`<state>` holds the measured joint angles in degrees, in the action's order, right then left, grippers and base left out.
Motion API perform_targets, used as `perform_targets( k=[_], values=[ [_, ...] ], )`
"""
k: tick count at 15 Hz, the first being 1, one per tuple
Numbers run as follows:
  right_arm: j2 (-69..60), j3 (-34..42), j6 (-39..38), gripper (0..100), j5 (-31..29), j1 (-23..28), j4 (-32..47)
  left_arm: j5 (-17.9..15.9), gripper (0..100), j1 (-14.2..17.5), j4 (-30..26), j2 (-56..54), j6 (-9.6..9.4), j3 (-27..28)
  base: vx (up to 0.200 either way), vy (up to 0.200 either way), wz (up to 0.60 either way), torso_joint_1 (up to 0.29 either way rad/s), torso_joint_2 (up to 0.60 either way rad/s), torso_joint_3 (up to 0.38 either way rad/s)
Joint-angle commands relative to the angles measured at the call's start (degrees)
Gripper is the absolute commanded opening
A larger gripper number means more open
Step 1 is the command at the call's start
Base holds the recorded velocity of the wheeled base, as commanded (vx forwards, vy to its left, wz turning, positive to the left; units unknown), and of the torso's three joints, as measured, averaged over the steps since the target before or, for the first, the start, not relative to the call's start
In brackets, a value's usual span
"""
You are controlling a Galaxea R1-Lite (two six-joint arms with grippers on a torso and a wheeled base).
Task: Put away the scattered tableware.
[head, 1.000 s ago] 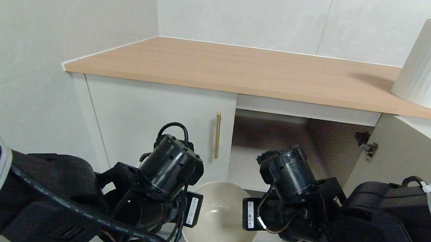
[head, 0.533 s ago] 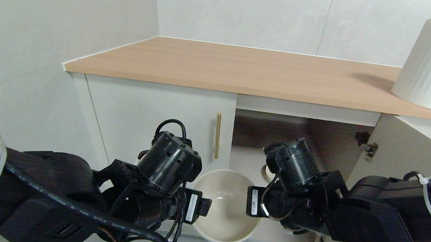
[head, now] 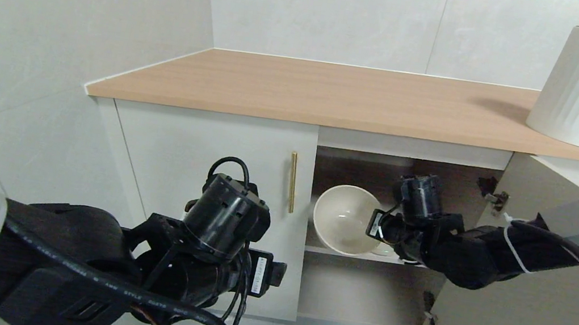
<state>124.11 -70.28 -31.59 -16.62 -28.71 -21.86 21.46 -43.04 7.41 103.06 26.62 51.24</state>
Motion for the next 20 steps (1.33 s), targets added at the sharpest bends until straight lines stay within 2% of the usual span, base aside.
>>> perform_targets(
  k=[1,6,10,11,20],
  values=[
    [5.0,-3.2,-0.5,0,-0.3,3.9,0.0,0.0,100,0.0,0.1,0.0,0.09,0.0,0.0,0.0,0.0,0.0,0.0,0.0],
    [11.0,-9.6,-1.7,0,-1.6,9.5,0.0,0.3,100,0.0,0.1,0.0,0.09,0.0,0.0,0.0,0.0,0.0,0.0,0.0],
    [14.1,-12.9,-2.2,0,-1.9,11.7,0.1,0.3,100,0.0,0.1,0.0,0.01,0.0,0.0,0.0,0.0,0.0,0.0,0.0],
    [17.0,-15.6,-2.2,0,-2.2,13.1,0.2,0.3,100,0.1,0.1,0.0,0.09,0.0,0.0,0.0,0.0,0.0,0.0,0.0],
    [20.9,-19.6,-1.9,0,-3.1,14.3,0.5,0.3,100,0.4,0.1,0.4,0.09,0.0,0.0,0.0,0.0,0.0,0.0,0.0]
  ],
)
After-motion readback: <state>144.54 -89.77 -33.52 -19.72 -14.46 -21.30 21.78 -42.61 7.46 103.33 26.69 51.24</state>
